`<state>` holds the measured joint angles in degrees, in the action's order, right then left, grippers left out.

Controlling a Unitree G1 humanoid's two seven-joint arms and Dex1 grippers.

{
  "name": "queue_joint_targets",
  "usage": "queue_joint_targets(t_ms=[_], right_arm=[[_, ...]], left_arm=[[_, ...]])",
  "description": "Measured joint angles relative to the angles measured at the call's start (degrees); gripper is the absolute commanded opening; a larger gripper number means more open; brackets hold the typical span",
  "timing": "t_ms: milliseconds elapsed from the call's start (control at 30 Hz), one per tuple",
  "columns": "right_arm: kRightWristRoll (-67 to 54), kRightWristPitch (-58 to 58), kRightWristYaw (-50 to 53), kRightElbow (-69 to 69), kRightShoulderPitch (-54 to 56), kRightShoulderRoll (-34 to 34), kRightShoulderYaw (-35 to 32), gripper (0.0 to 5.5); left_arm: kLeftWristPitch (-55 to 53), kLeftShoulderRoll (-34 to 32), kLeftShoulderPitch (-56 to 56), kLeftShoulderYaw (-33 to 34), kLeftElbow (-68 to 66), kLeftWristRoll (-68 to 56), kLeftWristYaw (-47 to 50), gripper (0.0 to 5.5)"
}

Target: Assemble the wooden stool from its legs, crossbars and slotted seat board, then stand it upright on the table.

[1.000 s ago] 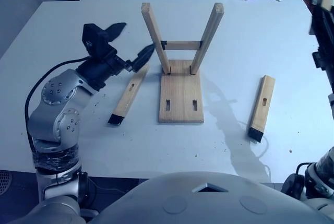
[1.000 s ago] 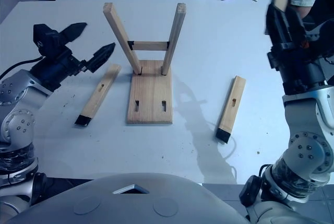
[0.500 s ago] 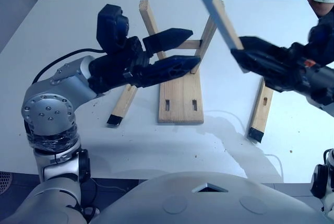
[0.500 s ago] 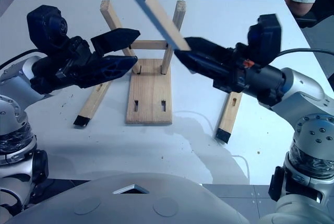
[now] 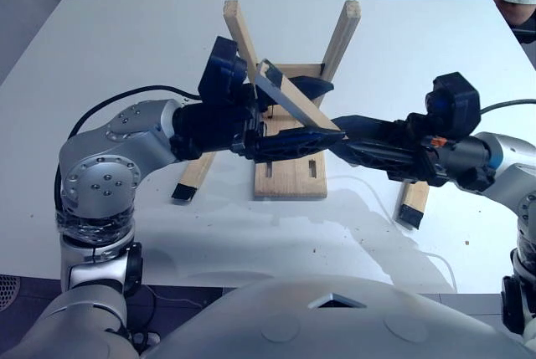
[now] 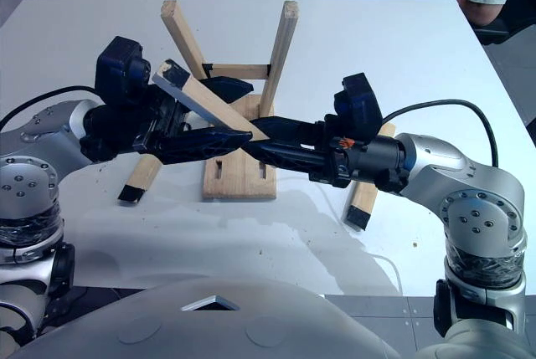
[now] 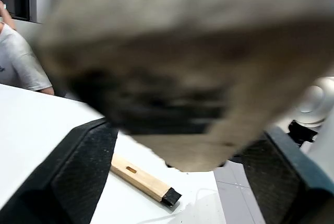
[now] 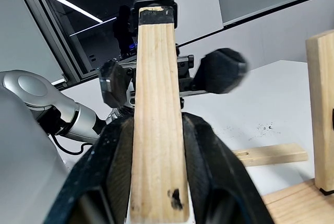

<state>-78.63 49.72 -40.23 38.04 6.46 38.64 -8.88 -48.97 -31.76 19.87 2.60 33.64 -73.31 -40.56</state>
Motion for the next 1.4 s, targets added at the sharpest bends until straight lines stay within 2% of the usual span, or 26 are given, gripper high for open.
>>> queue_joint_targets(t_ms=[333,433,800,833,933,1033,1200,1400], right_arm=[[3.6,-1.5,-2.6,-0.8,-0.3,0.5,0.8,1.29],[4.5,-2.1,-4.0,-0.7,-0.4,1.0,1.2,1.29],[7.6,-2.6,-6.3,0.0,-0.8,2.8,1.9,1.29],[7.9,-2.7,-6.4,0.2,-0.8,2.9,2.0,1.67],[11.3,-3.8,-5.7,0.5,-1.2,2.9,2.1,2.24],[12.0,-4.1,-3.9,0.0,-1.8,2.9,1.5,2.27],[12.0,-4.9,-0.4,-0.1,-3.1,2.1,-0.6,2.27],[11.3,-8.3,5.0,2.7,-10.2,-0.4,-7.2,2.27]], left_arm=[[0.7,-0.3,-0.1,0.1,-0.5,-0.1,-2.0,1.63],[0.7,-0.3,-0.3,-0.1,-0.5,-0.1,-2.3,1.33],[1.1,-2.1,-1.2,-1.0,-0.5,3.2,-7.2,1.31],[1.1,-2.1,-1.2,-1.0,-0.5,3.4,-7.3,1.31],[1.3,-2.1,-1.2,-0.9,-1.3,4.5,-7.0,1.31],[2.2,-2.6,-1.4,-0.8,-3.6,6.5,-8.4,1.31],[8.1,-8.4,-5.2,-0.4,-10.3,18.6,-14.1,1.31],[22.6,-19.6,-6.9,2.5,-23.0,33.7,-27.9,1.31]])
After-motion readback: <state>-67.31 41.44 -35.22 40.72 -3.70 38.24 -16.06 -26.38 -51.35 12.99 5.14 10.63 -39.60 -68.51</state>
